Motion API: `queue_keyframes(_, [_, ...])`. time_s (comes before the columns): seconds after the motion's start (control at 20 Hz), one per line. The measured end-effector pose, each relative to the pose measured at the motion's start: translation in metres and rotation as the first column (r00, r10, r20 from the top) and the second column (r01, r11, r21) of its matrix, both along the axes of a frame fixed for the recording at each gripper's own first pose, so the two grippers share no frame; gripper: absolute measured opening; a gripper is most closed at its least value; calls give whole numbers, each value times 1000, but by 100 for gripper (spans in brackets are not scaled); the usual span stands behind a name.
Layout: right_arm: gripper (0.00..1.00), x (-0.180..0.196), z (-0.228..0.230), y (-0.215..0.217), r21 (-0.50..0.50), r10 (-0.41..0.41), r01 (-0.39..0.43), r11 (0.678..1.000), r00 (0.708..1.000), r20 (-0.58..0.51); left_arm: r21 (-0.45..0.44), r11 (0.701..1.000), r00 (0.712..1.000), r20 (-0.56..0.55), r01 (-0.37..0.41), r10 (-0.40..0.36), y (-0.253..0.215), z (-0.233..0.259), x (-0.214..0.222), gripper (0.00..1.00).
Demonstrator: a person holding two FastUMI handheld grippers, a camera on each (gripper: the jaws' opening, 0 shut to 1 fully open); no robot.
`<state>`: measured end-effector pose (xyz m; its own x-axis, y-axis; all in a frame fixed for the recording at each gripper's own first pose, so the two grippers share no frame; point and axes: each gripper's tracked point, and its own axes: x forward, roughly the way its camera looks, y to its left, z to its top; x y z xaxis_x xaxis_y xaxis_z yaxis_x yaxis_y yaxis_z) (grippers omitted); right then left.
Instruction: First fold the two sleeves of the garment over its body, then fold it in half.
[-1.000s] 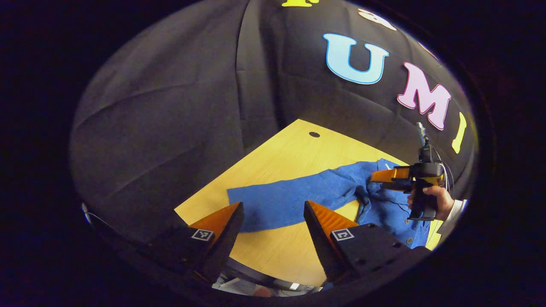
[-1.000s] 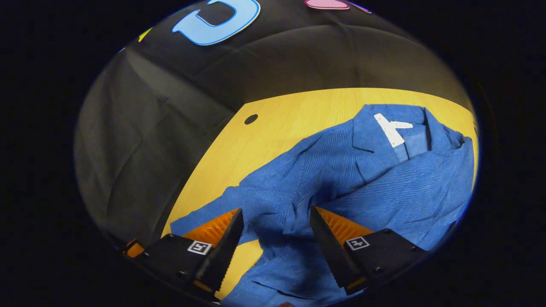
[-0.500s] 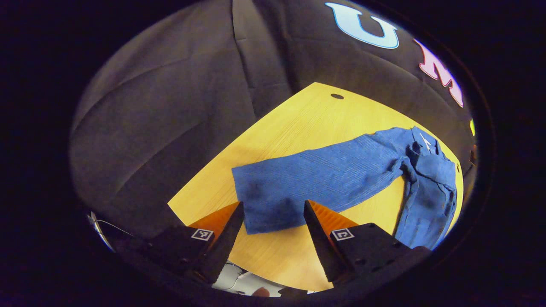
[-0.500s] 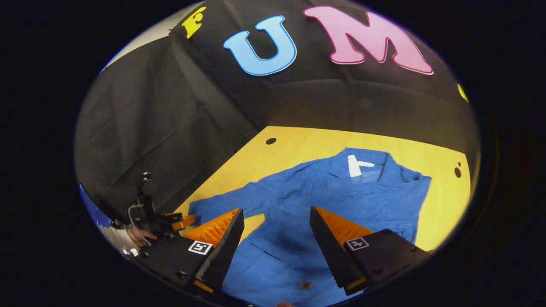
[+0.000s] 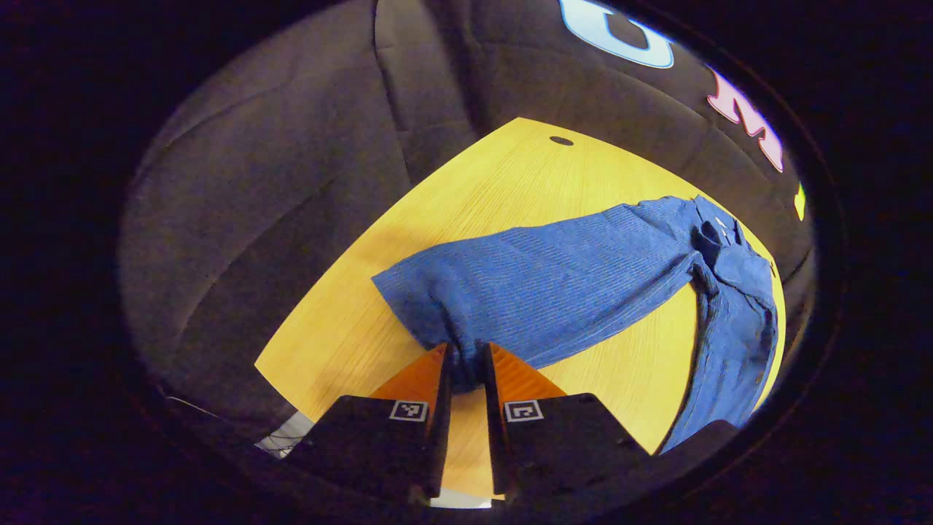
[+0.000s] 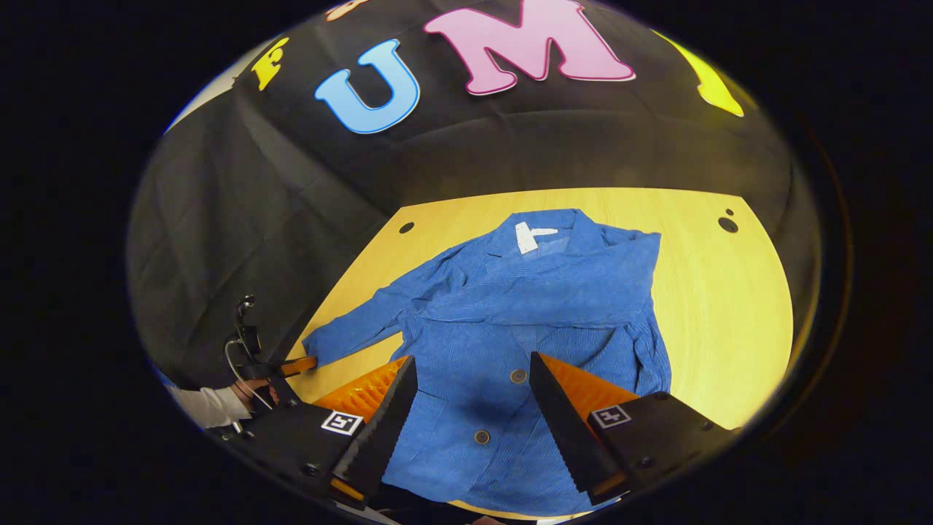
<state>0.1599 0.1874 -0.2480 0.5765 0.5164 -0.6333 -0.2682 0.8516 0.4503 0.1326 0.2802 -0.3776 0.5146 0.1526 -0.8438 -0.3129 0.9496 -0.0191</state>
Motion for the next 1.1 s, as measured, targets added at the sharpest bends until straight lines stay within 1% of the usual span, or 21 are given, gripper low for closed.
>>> queue_keyframes(0.1, [98, -4, 1, -13, -9, -21, 21, 1000, 1000, -3, -87, 994, 998, 3, -67, 68, -1, 1, 8, 9])
queue_keyframes(0.15, [98, -9, 2, -15, -5, -27, 27, 1000, 1000, -8, -110, 991, 997, 15, -80, 82, 2, 2, 10, 3])
queue_keyframes(0.2, [98, -11, 3, -18, 0, -34, 34, 999, 999, -12, -134, 986, 995, -3, -95, 96, 3, 4, 10, 0])
queue_keyframes(0.25, [98, -13, 4, -21, 3, -42, 42, 999, 999, -15, -141, 986, 996, -13, -90, 89, 4, 3, 11, 0])
queue_keyframes(0.35, [98, -16, 7, -29, 10, -57, 58, 998, 998, -16, -142, 988, 998, -13, -62, 61, -2, 9, 10, 0])
queue_keyframes(0.45, [98, -20, 9, -38, 15, -72, 72, 997, 997, -14, -150, 989, 999, 31, -19, 24, -15, 26, 12, 0])
queue_keyframes(0.65, [98, -27, 10, -49, 21, -78, 78, 997, 997, -17, -155, 984, 990, 119, 90, -72, -50, 79, 24, 0])
queue_keyframes(0.75, [98, -28, 12, -54, 26, -75, 75, 997, 997, -11, -167, 977, 980, 165, 134, -107, -79, 113, 37, 0])
queue_keyframes(0.85, [98, -28, 14, -62, 28, -78, 78, 997, 997, 0, -172, 963, 957, 241, 208, -164, -116, 154, 57, 0])
queue_keyframes(0.9, [98, -29, 16, -66, 32, -82, 82, 996, 997, 4, -161, 953, 939, 275, 258, -208, -139, 174, 66, 0])
queue_keyframes(1.0, [98, -33, 17, -76, 41, -91, 91, 995, 996, 5, -114, 926, 897, 316, 361, -310, -184, 207, 83, 0])
queue_keyframes(1.1, [98, -37, 15, -86, 48, -104, 104, 993, 995, 0, -86, 888, 846, 356, 452, -396, -236, 230, 98, 0])
